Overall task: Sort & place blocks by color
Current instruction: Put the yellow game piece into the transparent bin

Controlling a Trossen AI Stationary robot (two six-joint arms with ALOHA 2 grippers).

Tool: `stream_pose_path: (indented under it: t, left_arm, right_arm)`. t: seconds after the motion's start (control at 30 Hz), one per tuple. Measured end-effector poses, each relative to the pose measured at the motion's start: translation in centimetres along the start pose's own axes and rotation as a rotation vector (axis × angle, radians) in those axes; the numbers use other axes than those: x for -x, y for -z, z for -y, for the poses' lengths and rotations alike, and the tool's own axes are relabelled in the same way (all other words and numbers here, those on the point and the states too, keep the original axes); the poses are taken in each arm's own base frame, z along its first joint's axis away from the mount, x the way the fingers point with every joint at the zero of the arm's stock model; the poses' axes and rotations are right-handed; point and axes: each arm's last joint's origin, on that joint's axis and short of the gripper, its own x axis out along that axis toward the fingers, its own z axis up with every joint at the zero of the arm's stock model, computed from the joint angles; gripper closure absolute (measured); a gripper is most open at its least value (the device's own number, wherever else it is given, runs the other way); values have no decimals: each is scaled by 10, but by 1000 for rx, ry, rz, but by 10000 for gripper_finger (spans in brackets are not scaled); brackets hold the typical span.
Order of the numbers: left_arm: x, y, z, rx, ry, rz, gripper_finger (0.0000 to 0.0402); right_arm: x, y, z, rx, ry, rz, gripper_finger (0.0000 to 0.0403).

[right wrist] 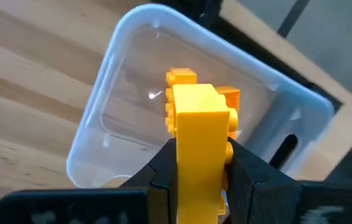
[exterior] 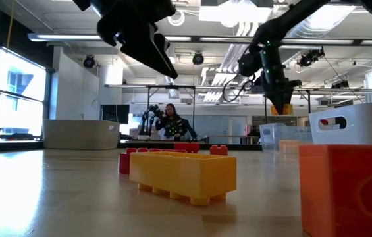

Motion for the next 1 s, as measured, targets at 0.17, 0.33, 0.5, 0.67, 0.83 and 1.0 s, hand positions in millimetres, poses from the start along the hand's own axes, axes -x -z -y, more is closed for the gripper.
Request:
stream_pose_path:
  t: [0.17, 0.33, 0.5, 0.67, 0.83, 1.0]
  left_arm:
    - [0, -1, 0, 0, -2, 7, 179]
    - [0, -1, 0, 0, -2, 7, 179]
    - [0, -1, 0, 0, -2, 7, 179]
    - [0, -1, 0, 0, -2, 7, 179]
    - [0, -1, 0, 0, -2, 7, 179]
    - [0, -1, 0, 2, -1, 6, 179]
  right_arm:
    - [-21, -9, -2, 24, -37, -77, 336]
    - [-38, -15, -3, 23, -54, -132, 336]
    - [-50, -19, -7, 43, -77, -172, 336]
    - [-56, -21, -8, 40, -83, -189, 336]
    - [-61, -22, -8, 27, -133, -209, 327]
    - [-63, -23, -7, 17, -152, -211, 272]
